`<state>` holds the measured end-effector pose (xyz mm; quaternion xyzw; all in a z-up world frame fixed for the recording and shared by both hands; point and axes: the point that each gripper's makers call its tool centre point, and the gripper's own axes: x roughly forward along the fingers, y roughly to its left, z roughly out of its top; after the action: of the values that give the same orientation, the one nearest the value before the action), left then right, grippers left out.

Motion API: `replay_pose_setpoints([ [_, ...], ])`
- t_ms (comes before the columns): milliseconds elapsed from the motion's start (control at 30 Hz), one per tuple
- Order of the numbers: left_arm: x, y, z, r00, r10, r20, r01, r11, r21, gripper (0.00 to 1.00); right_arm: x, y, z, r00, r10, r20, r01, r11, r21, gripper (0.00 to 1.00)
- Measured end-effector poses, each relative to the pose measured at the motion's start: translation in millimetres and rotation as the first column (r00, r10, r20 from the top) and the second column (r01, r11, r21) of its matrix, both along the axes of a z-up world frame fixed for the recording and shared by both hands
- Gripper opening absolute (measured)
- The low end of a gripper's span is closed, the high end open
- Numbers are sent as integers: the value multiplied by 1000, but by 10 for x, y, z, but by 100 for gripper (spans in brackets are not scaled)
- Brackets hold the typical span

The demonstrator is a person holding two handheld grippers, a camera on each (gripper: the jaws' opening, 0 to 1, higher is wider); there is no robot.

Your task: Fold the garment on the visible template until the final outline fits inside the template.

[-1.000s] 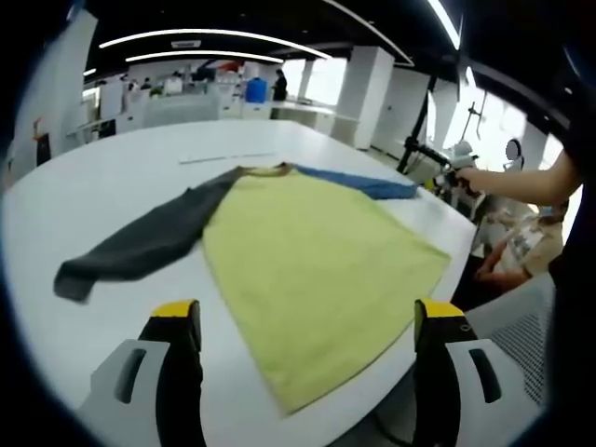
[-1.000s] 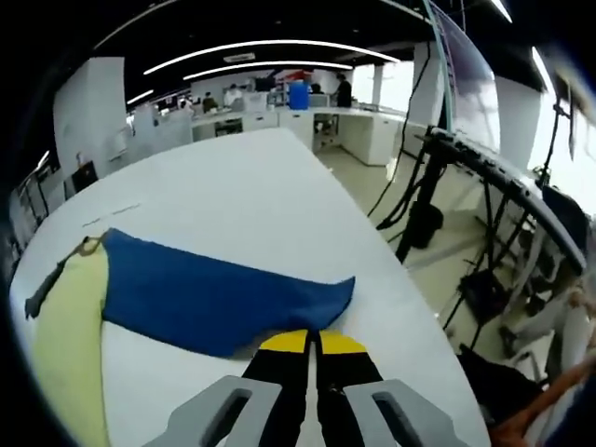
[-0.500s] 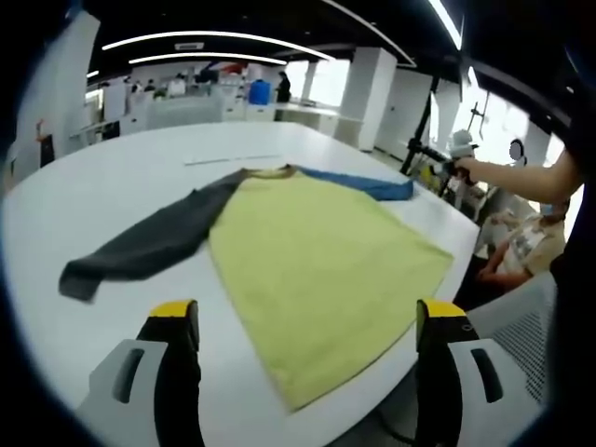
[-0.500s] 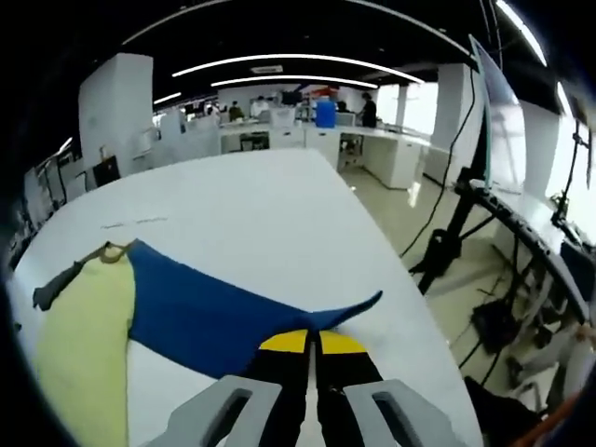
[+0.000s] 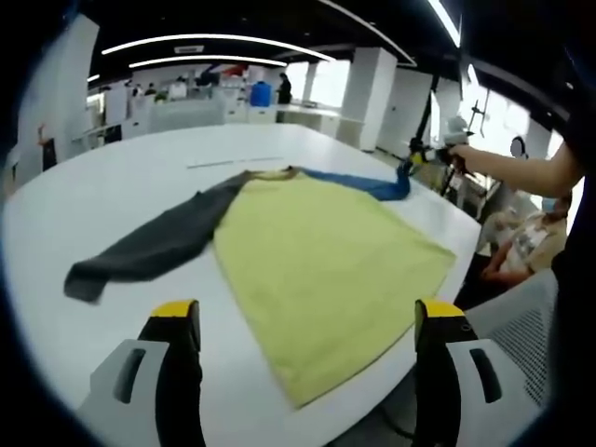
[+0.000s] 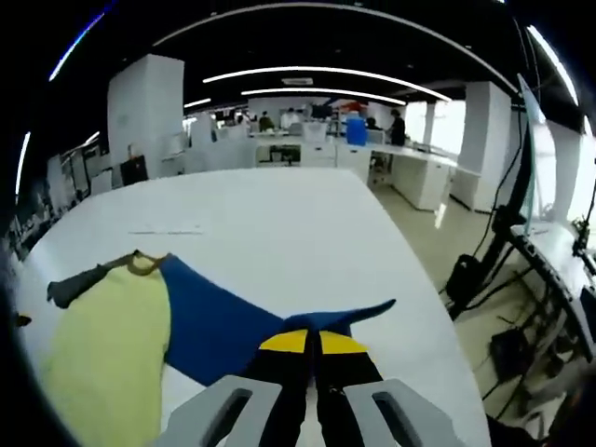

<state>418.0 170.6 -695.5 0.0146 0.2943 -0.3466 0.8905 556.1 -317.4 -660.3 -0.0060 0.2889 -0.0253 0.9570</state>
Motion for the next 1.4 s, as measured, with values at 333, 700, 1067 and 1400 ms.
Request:
replay_pose_setpoints([
  [333, -12, 22, 15, 1000, 13, 11, -12, 1000, -16, 94, 247, 356, 80, 995, 94, 25, -94, 995, 14, 0],
  [700, -8, 50, 61, 1000, 4, 30, -4, 1000, 1, 96, 432, 755, 112, 983, 180, 30, -181, 983, 33, 0],
  [1067, -9, 41, 68, 999, 6, 37, -5, 1000, -6, 95, 528, 1140, 90, 974, 222, 42, -224, 972, 74, 0],
  [1400, -16, 69, 29, 999, 28, 15, -28, 1000, -14, 94, 597, 1488, 100, 960, 276, 48, -279, 958, 69, 0],
])
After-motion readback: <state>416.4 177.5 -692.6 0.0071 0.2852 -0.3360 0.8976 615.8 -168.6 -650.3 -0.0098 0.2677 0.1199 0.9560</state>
